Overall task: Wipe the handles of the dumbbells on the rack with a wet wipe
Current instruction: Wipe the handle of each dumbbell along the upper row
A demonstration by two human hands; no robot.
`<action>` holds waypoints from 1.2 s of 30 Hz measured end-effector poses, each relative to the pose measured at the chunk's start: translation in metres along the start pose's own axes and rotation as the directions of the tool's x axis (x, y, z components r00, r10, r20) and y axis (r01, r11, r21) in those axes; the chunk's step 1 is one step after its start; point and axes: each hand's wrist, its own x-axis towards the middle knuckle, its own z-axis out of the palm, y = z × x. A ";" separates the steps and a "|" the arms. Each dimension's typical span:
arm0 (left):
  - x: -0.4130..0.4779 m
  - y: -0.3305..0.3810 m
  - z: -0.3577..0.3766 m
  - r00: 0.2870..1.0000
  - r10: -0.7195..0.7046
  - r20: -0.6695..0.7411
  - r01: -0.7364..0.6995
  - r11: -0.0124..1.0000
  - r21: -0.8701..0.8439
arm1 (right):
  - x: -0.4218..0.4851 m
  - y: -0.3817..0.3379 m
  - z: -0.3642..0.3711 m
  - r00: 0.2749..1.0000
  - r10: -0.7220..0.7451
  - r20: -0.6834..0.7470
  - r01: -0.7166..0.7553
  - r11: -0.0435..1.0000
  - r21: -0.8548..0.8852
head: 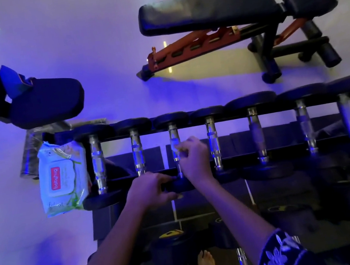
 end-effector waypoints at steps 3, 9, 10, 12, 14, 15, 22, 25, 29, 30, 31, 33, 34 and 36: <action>0.002 0.001 -0.002 1.000 -0.007 0.010 0.007 1.000 -0.005 | -0.028 0.010 0.003 0.998 -0.023 0.050 0.023 1.000 0.001; 0.000 0.003 -0.003 1.000 -0.017 0.010 0.017 1.000 -0.016 | 0.025 -0.009 0.006 1.000 -0.011 -0.008 0.011 1.000 0.016; 0.000 0.004 -0.004 1.000 -0.015 0.009 0.016 1.000 -0.020 | 0.033 -0.011 0.007 1.000 -0.007 -0.011 0.007 1.000 0.029; 0.000 0.004 -0.005 1.000 -0.010 0.011 0.010 1.000 -0.020 | 0.035 -0.011 0.006 1.000 -0.011 -0.012 0.011 1.000 0.020; -0.001 0.004 -0.005 1.000 -0.009 0.009 0.009 1.000 -0.015 | 0.016 -0.005 0.007 0.999 -0.052 -0.014 0.051 0.999 -0.010; -0.001 0.003 -0.004 1.000 -0.013 0.008 0.013 1.000 -0.014 | 0.002 -0.001 0.007 0.998 -0.059 -0.012 0.059 0.998 -0.018; 0.001 0.002 -0.003 1.000 -0.021 0.008 0.021 1.000 -0.002 | -0.012 0.000 0.008 1.000 0.020 -0.007 -0.020 1.000 -0.005; 0.001 0.002 -0.003 1.000 -0.014 0.008 0.014 1.000 0.001 | 0.028 -0.013 0.007 1.000 0.026 -0.017 -0.026 0.999 0.046; 0.000 0.002 -0.002 1.000 -0.016 0.008 0.017 1.000 -0.012 | 0.035 -0.014 0.004 0.997 0.048 -0.061 -0.043 0.996 0.084; 0.000 0.001 -0.002 1.000 -0.020 0.011 0.020 1.000 -0.017 | 0.023 -0.009 0.004 0.997 0.045 -0.063 -0.041 0.997 0.066; -0.001 0.001 -0.001 1.000 -0.023 0.010 0.023 0.999 -0.024 | 0.007 -0.003 0.003 0.997 0.045 -0.065 -0.041 0.998 0.052; 0.000 0.001 0.000 1.000 -0.025 -0.003 0.025 0.999 -0.023 | -0.026 0.007 0.001 0.998 0.054 -0.031 -0.053 0.998 0.047; 0.000 0.001 0.000 1.000 -0.022 -0.011 0.022 1.000 -0.013 | -0.037 0.008 -0.001 0.998 0.070 0.004 -0.070 0.997 0.046; 0.001 0.001 0.001 1.000 -0.022 -0.018 0.022 1.000 -0.016 | -0.040 0.007 -0.002 0.993 0.115 0.038 -0.116 0.992 0.039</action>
